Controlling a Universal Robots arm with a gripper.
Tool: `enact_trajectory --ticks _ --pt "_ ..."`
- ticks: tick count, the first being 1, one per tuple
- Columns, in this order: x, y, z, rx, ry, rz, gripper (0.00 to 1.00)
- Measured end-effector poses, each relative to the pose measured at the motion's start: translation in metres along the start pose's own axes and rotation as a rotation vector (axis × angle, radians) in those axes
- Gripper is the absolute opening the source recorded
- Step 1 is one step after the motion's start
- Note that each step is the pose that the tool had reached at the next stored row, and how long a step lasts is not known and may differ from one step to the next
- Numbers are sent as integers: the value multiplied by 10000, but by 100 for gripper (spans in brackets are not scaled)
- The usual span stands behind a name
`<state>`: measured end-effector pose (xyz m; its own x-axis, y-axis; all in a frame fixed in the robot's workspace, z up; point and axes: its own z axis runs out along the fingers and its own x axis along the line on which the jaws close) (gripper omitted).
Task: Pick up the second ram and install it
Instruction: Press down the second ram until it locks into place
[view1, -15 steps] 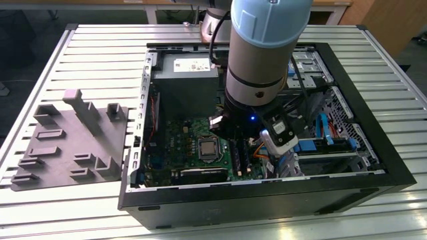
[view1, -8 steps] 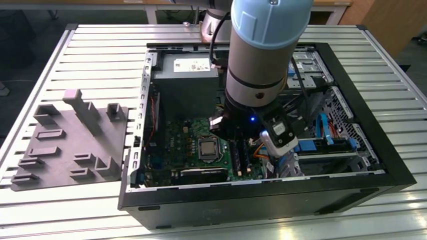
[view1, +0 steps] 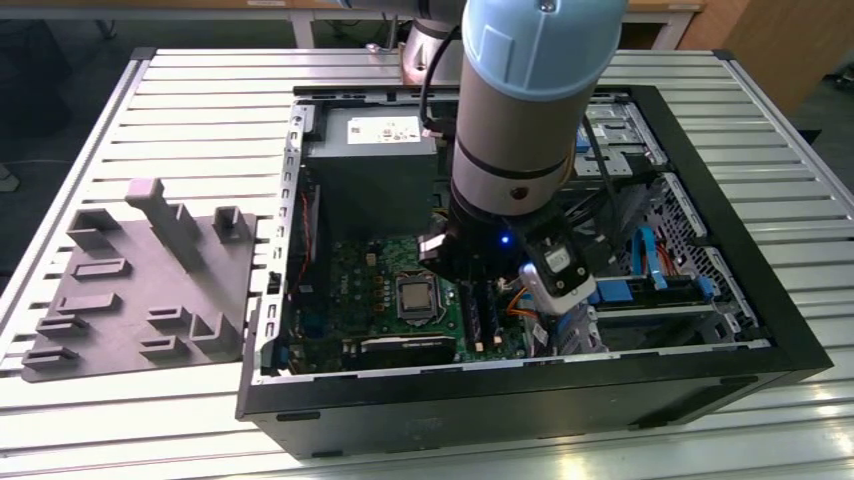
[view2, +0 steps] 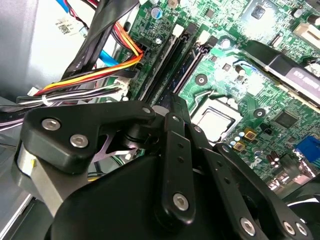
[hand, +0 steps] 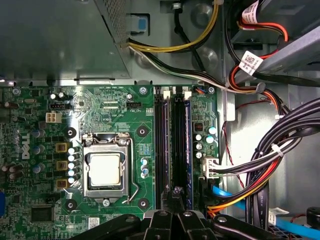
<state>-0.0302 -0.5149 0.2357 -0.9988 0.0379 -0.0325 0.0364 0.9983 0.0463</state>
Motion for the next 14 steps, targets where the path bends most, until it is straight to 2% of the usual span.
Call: enact_trajectory --ticks 14 --pt "-1 -46 15 7 -12 252 11"
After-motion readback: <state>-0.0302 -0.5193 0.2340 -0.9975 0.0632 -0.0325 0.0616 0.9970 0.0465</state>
